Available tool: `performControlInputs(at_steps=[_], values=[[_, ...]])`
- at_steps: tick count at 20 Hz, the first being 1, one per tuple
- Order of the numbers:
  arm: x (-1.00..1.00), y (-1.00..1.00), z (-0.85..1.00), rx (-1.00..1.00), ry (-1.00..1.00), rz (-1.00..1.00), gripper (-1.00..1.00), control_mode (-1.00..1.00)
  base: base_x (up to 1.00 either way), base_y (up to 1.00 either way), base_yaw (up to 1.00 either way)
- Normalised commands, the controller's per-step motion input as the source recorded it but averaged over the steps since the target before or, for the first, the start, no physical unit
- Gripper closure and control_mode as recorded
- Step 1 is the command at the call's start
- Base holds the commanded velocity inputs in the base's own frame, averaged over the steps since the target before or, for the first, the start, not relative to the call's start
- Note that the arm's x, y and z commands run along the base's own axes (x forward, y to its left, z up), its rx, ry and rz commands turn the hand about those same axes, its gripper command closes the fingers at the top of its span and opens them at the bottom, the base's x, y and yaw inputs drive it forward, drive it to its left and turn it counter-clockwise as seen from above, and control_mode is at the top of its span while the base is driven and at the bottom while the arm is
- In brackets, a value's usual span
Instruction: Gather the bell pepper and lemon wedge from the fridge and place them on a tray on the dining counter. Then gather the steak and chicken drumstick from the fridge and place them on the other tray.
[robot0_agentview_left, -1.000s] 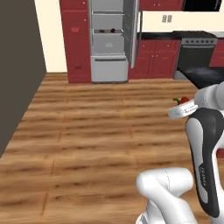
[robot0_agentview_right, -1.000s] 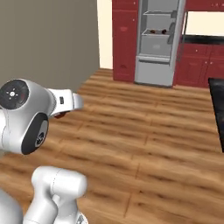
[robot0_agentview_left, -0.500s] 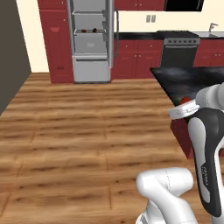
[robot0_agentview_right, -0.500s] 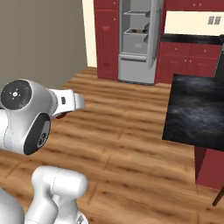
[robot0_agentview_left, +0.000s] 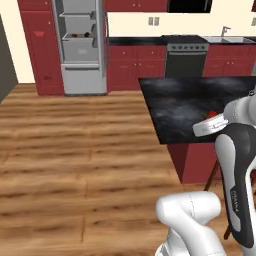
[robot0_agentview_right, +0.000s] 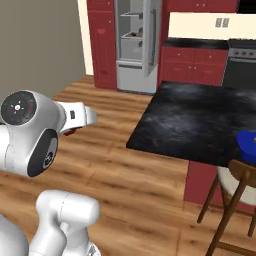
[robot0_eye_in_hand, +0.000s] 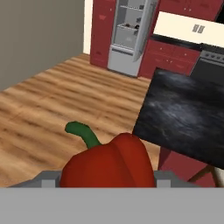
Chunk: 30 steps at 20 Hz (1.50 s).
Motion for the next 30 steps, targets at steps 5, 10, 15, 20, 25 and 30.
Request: performControlInputs(at_steps=[5,10,15,20,25,30], values=[[0.00,0.00,0.00,0.00,0.00,0.00,1.00,1.00,0.04,-1.00,0.00],[0.00,0.00,0.00,0.00,0.00,0.00,1.00,1.00,0.40,-1.00,0.00],[0.00,0.00,0.00,0.00,0.00,0.00,1.00,1.00,0.62,-0.76,-0.05],[0.00,0.00,0.00,0.00,0.00,0.00,1.00,1.00,0.79,-0.36,-0.11],[0.00,0.00,0.00,0.00,0.00,0.00,1.00,1.00,0.73,-0.11,-0.19],[0.00,0.00,0.00,0.00,0.00,0.00,1.00,1.00,0.85,-0.05,-0.27]])
